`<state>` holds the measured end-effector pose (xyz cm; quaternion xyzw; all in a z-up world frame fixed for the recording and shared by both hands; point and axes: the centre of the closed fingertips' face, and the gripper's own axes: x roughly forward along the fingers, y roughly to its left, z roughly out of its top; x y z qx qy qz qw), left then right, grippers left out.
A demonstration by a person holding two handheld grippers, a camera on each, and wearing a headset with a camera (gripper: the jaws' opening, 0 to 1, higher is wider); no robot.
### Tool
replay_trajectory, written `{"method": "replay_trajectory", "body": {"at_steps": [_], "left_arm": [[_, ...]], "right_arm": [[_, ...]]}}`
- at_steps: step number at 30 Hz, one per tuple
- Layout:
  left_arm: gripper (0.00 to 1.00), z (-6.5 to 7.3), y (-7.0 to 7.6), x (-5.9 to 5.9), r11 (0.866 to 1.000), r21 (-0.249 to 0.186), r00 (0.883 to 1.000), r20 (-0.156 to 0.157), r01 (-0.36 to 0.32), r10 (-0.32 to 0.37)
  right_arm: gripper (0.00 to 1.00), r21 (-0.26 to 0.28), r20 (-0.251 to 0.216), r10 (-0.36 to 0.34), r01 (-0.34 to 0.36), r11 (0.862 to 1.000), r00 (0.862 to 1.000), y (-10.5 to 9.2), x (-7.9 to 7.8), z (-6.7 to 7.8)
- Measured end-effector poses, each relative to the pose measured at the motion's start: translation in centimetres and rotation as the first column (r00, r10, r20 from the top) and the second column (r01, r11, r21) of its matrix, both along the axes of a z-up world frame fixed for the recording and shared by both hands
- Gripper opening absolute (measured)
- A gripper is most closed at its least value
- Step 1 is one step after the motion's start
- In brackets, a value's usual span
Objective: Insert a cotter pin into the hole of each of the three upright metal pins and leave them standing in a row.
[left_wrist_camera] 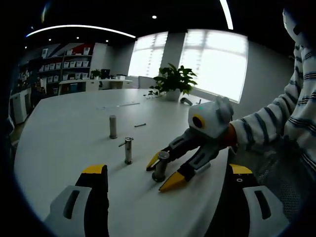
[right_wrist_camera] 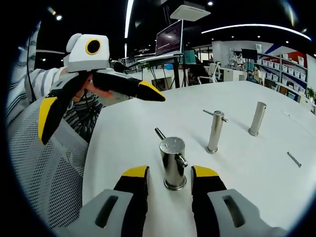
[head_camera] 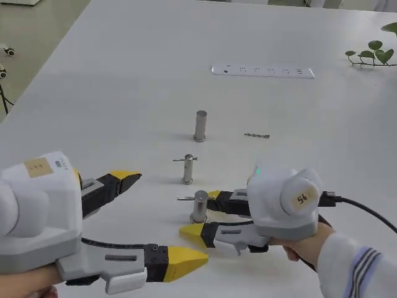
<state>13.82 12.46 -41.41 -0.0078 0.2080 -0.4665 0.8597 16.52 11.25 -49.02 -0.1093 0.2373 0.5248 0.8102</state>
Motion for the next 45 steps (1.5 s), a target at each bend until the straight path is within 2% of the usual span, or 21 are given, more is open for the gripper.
{"method": "replay_trajectory", "body": {"at_steps": [4,6,10,13,18,25,31,37,45], "left_arm": [[0.99,0.0,0.2,0.0,1.0,0.007,1.0,0.0,-0.008,0.008],[0.99,0.0,0.2,0.0,1.0,0.007,1.0,-0.002,-0.007,0.007],[0.99,0.0,0.0,-0.1,1.0,0.011,1.0,-0.004,-0.001,0.001],[0.99,-0.1,0.0,-0.1,1.0,0.012,1.0,-0.008,0.0,0.0],[0.99,-0.5,-0.1,0.0,1.0,0.023,1.0,-0.017,0.003,-0.003],[0.99,-0.7,-0.3,-0.1,1.0,0.028,1.0,-0.025,0.011,-0.01],[0.99,-0.8,0.0,0.1,1.0,0.03,1.0,-0.027,-0.001,0.002],[0.99,-0.9,0.4,0.2,0.999,0.035,0.999,-0.031,-0.009,0.01],[0.99,-1.2,0.4,0.2,0.999,0.036,0.999,-0.053,-0.01,0.012]], "right_arm": [[0.25,0.019,0.003,-0.014,0.014,1.0,1.0,0.0,0.4,0.0],[0.24,0.011,0.018,-0.015,0.014,1.0,1.0,-0.1,0.6,-0.1],[0.14,0.027,0.027,-0.011,0.01,1.0,1.0,0.1,0.7,0.1],[0.11,0.03,0.04,-0.001,0.0,1.0,0.999,0.3,0.7,0.3],[0.1,-0.016,0.083,0.052,-0.051,0.999,0.995,0.4,0.3,0.2],[0.09,-0.024,0.081,0.052,-0.05,0.998,0.995,0.3,0.4,0.2],[0.09,-0.039,0.084,0.051,-0.048,0.998,0.995,0.0,0.5,0.4],[0.09,0.006,0.077,0.008,-0.009,1.0,0.997,-1.3,1.8,1.7],[0.09,-0.003,0.084,-0.026,0.026,1.0,0.996,-4.4,4.6,2.7]]}}
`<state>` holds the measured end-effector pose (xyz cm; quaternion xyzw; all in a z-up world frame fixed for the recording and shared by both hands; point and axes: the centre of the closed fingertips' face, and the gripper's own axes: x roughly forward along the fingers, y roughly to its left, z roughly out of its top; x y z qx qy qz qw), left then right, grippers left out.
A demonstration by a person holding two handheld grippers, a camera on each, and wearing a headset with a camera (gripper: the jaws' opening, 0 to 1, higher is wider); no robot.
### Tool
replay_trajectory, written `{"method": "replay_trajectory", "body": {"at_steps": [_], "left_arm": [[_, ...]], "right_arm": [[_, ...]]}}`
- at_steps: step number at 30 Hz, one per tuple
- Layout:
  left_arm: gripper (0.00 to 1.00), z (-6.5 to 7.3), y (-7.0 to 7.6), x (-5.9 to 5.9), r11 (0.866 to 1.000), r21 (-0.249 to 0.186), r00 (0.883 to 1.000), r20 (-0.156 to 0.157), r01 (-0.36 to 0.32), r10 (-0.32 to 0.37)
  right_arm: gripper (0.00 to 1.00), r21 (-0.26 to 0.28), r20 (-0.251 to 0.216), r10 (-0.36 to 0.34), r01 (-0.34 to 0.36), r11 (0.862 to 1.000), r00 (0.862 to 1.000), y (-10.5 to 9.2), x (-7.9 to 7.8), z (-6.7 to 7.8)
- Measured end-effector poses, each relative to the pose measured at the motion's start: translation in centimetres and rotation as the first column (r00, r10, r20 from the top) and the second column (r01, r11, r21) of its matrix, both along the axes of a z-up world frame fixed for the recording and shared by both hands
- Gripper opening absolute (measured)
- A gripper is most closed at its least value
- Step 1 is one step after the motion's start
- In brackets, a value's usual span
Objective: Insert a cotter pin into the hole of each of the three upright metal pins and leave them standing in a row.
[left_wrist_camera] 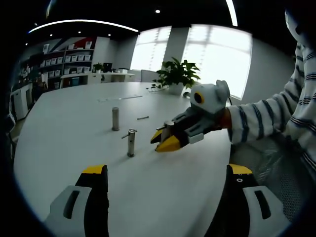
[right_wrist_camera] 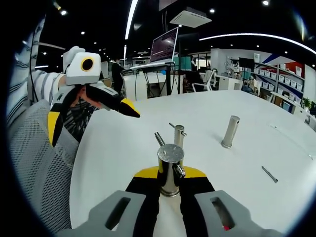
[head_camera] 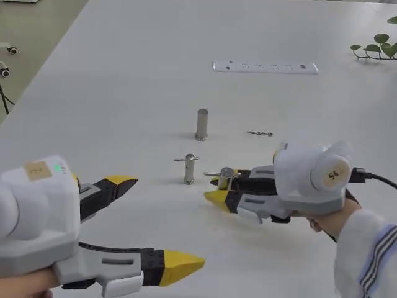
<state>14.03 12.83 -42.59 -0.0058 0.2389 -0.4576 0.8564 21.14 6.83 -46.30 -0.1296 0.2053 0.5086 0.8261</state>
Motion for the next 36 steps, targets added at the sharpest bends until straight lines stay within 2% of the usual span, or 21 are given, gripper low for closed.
{"method": "replay_trajectory", "body": {"at_steps": [5,12,15,19,29,36], "left_arm": [[0.99,-0.3,0.0,0.0,1.0,0.004,1.0,-0.006,-0.004,0.004],[0.99,-0.7,0.0,0.1,1.0,0.009,1.0,-0.019,-0.001,0.001],[0.99,-0.6,0.2,0.4,1.0,0.017,1.0,-0.007,-0.007,0.007],[0.99,-0.8,0.4,0.6,1.0,0.019,1.0,-0.015,-0.012,0.012],[0.99,-1.7,0.5,0.9,0.999,0.033,0.999,-0.047,-0.004,0.005],[0.99,-1.8,0.7,1.2,1.0,0.029,0.998,-0.056,-0.01,0.012]], "right_arm": [[0.09,-0.037,0.007,-0.01,0.01,0.999,1.0,-1.8,1.5,-0.2],[0.09,-0.044,-0.007,-0.006,0.005,0.999,1.0,-2.8,2.2,-0.6],[0.09,-0.04,-0.018,-0.004,0.004,0.999,1.0,-3.0,2.2,-0.8],[0.09,-0.014,-0.032,-0.006,0.006,1.0,0.999,-3.2,2.3,-1.1],[0.09,-0.018,-0.045,-0.009,0.008,1.0,0.999,-3.8,2.7,-1.8],[0.09,0.008,-0.048,-0.004,0.004,1.0,0.999,-3.6,3.0,-2.0]]}}
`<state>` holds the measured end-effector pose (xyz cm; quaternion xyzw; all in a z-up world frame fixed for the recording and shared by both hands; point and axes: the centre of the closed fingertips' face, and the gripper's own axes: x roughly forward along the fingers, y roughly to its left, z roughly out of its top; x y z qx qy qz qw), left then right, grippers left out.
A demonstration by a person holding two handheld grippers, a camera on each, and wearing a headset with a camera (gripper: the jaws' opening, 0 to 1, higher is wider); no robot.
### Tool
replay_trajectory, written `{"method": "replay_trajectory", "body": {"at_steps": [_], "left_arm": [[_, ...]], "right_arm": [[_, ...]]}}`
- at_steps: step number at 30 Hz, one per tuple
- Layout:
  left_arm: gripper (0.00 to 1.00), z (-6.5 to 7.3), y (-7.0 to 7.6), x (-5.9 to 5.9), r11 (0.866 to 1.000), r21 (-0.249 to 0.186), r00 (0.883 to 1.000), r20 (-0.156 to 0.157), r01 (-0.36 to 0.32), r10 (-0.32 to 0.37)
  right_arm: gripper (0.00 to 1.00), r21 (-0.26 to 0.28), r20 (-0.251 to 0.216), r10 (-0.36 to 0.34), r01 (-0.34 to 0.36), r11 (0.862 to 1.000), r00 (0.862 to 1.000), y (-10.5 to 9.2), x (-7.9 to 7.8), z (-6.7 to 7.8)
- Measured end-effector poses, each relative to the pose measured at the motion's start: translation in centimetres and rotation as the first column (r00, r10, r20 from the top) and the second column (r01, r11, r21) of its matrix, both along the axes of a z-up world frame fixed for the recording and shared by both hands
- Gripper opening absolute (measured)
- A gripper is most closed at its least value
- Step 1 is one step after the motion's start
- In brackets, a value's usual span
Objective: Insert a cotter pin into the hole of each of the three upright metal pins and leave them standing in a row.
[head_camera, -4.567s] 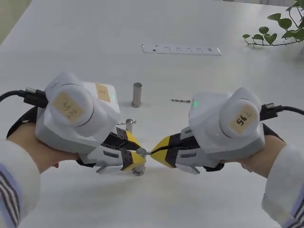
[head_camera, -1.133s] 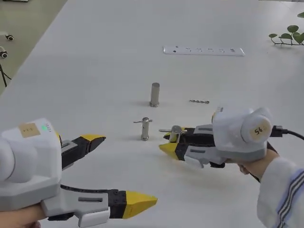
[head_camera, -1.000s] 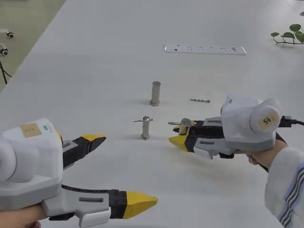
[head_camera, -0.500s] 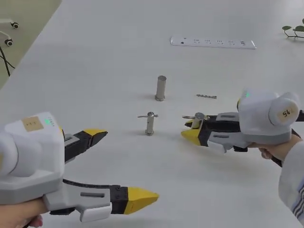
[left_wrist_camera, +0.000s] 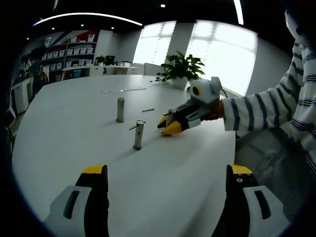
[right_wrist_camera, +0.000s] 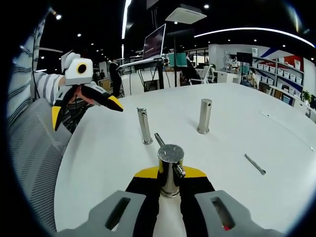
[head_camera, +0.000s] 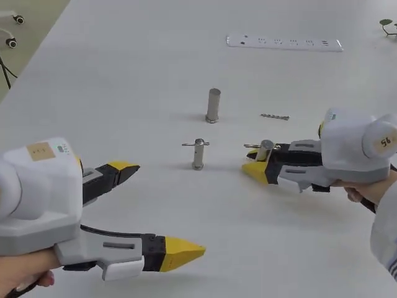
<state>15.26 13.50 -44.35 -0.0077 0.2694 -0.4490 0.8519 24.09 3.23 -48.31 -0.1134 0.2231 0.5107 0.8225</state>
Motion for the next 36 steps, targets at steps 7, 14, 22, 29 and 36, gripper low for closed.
{"method": "replay_trajectory", "body": {"at_steps": [7,14,22,29,36], "left_arm": [[0.99,-0.7,0.0,-0.3,1.0,0.007,0.999,-0.031,0.01,-0.01],[0.99,-1.0,-0.4,-0.6,1.0,-0.001,0.998,-0.051,0.022,-0.022],[0.97,-0.8,-0.5,-0.6,1.0,0.003,0.998,-0.051,0.025,-0.024],[0.97,-0.7,-0.5,-0.7,1.0,0.006,0.998,-0.05,0.028,-0.028],[0.97,-0.6,-0.6,-0.7,1.0,0.007,0.999,-0.046,0.028,-0.028]], "right_arm": [[0.09,0.028,0.005,0.011,-0.011,1.0,1.0,-0.1,0.0,0.3],[0.09,0.029,0.028,0.023,-0.023,0.999,0.999,-0.3,-0.3,0.3],[0.1,0.026,0.044,0.003,-0.005,1.0,0.999,-0.2,0.0,0.2],[0.1,0.031,0.061,-0.026,0.024,0.999,0.998,-0.2,0.1,0.2],[0.1,0.028,0.075,-0.066,0.064,0.998,0.995,-0.4,0.5,0.2]]}}
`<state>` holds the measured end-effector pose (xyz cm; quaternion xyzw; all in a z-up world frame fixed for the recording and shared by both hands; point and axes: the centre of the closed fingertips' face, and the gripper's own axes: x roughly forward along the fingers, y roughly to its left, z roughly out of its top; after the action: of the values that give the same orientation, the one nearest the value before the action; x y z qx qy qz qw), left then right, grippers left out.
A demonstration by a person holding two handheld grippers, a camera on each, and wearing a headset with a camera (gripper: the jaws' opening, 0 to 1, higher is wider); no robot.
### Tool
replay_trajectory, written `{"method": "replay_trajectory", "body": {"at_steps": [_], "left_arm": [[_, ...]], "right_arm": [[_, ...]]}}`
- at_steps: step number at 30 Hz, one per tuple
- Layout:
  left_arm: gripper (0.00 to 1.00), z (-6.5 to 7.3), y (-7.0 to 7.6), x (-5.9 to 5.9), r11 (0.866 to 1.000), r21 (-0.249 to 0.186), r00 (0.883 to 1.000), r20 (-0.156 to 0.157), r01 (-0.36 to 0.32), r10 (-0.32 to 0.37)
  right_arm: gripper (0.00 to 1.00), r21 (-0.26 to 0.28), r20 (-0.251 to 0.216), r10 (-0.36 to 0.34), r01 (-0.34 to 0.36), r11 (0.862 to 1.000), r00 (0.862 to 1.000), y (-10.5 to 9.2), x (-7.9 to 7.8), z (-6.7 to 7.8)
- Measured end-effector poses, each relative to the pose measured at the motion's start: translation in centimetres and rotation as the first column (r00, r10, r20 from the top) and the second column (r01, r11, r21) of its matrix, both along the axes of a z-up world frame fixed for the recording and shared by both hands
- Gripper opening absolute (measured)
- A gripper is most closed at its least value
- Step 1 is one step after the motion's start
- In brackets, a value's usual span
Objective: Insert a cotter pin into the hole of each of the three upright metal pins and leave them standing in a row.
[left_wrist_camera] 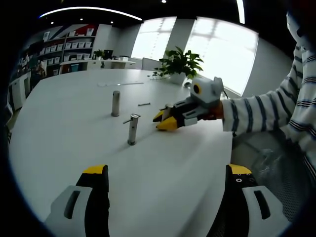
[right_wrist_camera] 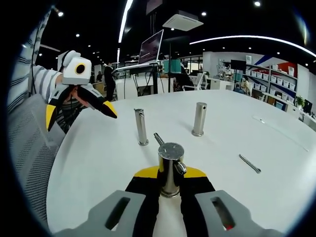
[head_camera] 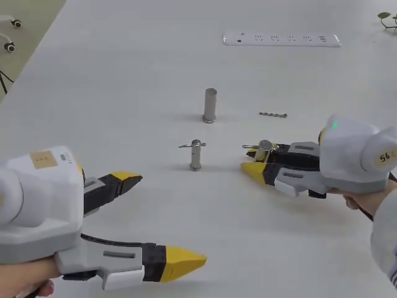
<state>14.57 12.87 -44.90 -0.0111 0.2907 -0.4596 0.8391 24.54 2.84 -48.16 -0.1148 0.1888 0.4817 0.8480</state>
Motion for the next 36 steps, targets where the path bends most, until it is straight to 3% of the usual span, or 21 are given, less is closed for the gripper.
{"method": "replay_trajectory", "body": {"at_steps": [7,10,13,15,18,20,24,28,32,36], "left_arm": [[0.97,0.3,0.0,-0.1,1.0,0.0,1.0,0.01,0.001,-0.001],[0.97,0.5,0.1,-0.1,1.0,0.001,1.0,0.015,-0.002,0.002],[0.97,0.7,0.0,0.0,1.0,-0.001,1.0,0.02,-0.002,0.002],[0.97,1.3,0.0,0.2,1.0,-0.008,0.999,0.05,-0.002,0.002],[0.97,2.0,-0.1,0.3,0.999,-0.029,0.998,0.066,-0.012,0.014],[0.97,2.5,-0.1,0.4,0.999,-0.033,0.996,0.085,-0.015,0.018],[0.97,3.2,-0.2,0.4,0.999,-0.042,0.994,0.107,-0.013,0.018],[0.98,4.1,-0.5,0.4,0.998,-0.066,0.993,0.12,-0.012,0.02],[0.98,4.8,-0.9,0.3,0.998,-0.055,0.99,0.144,0.006,0.002],[0.98,5.3,-1.2,0.1,0.999,-0.045,0.988,0.151,0.017,-0.01]], "right_arm": [[0.13,-0.008,-0.023,-0.04,0.04,0.999,0.999,-0.2,0.1,-0.2],[0.23,0.006,-0.017,-0.058,0.058,0.998,0.998,-0.3,0.2,0.6],[0.28,0.019,-0.016,-0.07,0.071,0.997,0.997,-0.7,0.3,1.8],[0.32,0.021,-0.01,-0.074,0.074,0.997,0.997,-0.9,0.1,2.5],[0.48,0.036,-0.046,-0.09,0.091,0.995,0.995,-1.1,-0.5,4.0],[0.58,0.048,-0.025,-0.076,0.077,0.996,0.997,-1.0,-1.1,5.4],[0.61,0.089,-0.003,-0.098,0.098,0.991,0.995,-1.0,-1.9,8.5],[0.68,0.112,0.025,-0.146,0.143,0.983,0.989,-1.7,-2.8,10.6],[0.72,0.136,0.021,-0.195,0.191,0.972,0.981,-2.8,-4.2,11.7],[0.76,0.157,-0.005,-0.247,0.244,0.957,0.969,-3.9,-5.2,11.9]]}}
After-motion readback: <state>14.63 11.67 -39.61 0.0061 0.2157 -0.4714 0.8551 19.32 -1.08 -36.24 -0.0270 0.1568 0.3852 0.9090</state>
